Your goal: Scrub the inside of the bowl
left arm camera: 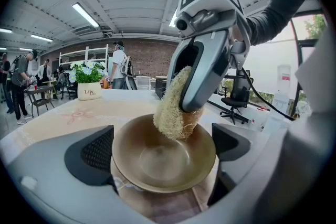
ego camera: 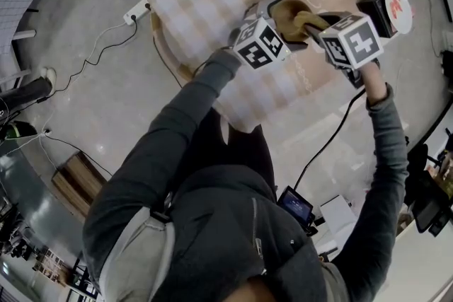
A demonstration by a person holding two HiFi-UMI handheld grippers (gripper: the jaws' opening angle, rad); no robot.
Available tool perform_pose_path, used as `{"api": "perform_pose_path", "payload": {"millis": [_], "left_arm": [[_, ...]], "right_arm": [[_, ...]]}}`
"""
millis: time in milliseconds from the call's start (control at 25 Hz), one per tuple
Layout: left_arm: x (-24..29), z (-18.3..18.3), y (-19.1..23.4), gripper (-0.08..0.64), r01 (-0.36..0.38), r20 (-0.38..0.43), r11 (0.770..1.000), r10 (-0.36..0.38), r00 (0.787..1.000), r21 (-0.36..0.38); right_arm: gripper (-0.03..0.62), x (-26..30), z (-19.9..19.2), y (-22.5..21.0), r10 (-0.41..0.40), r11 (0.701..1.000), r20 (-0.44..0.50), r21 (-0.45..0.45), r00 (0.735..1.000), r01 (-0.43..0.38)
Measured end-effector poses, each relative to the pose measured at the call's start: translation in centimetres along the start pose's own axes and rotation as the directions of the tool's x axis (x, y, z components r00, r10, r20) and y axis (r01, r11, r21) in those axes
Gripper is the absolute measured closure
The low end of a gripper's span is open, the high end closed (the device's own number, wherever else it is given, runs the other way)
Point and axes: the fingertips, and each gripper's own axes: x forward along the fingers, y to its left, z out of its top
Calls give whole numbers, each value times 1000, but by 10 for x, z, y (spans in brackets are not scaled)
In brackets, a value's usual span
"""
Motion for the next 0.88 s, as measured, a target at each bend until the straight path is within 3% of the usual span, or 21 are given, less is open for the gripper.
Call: {"api": "perform_pose_path", "payload": {"millis": [400,880], "left_arm": [[1,0,0,-25,-6,-2,1000,6,1000,9],[0,-1,-1,-25,-6,-5,1000,6,1000,17]], "right_arm": [[474,8,-8,5,52,999,-127,20,991,-49],[479,16,-13,18,128,991,-261,1,957,-132]]}}
